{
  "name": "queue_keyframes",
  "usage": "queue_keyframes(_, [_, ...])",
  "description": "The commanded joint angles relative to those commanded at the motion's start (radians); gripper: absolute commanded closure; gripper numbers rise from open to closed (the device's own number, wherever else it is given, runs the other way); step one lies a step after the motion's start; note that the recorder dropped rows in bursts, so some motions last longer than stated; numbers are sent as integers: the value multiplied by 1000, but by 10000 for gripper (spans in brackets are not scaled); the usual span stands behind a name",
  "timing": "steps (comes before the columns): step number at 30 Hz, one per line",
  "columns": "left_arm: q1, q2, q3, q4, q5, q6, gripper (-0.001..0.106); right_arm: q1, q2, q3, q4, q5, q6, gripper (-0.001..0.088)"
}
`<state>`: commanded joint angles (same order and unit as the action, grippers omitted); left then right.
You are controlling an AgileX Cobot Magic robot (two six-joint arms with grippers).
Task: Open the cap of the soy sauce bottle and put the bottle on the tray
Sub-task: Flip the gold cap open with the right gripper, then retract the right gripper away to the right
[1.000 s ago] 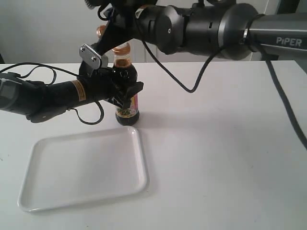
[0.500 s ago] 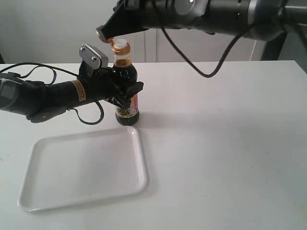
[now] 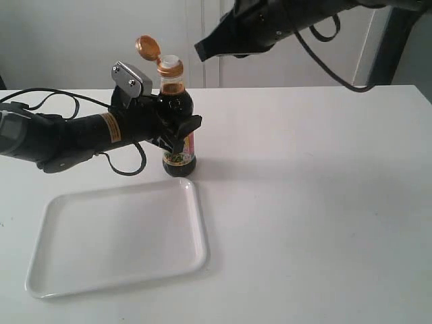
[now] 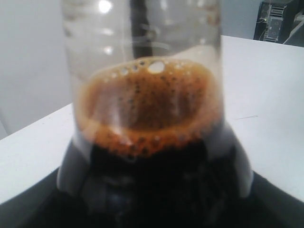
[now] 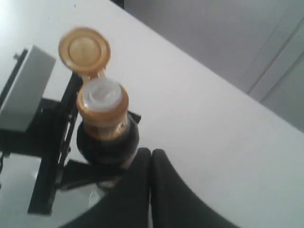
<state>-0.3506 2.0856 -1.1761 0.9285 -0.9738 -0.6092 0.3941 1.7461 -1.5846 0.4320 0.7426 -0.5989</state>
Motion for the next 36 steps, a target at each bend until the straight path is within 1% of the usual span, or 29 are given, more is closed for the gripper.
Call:
queue_keyframes(3, [0,0,0,0,0,-32,1053,-27,0,0,-29,101,24,868])
queue_keyframes(5, [0,0,0,0,0,-49,1053,-45,0,0,-76,140,62,868])
queue_keyframes(10, [0,-2,0,2,0,-49,1053,-92,-2,4,-250,177,222,868])
queue_keyframes(12, [0,-4,0,3,0,-60,1053,-119,-7,16,-280,178,270,868])
queue_keyframes(17, [0,-4,0,3,-9,-69,1053,-190,-34,92,-291,158,292,868])
queue_keyframes(21, [0,-6,0,-1,-53,-69,1053,-231,-55,159,-291,137,296,868])
queue_keyframes(23, [0,-22,0,0,-47,-69,1053,-244,-63,192,-291,134,296,868])
queue_keyframes(27, [0,-66,0,0,-45,-67,1053,-253,-89,269,-291,116,296,868])
queue_keyframes(31, [0,-114,0,11,-8,-70,1053,-255,-125,348,-291,44,296,868])
queue_keyframes(36, [0,-164,0,22,4,-72,1053,-255,-164,407,-291,11,296,868])
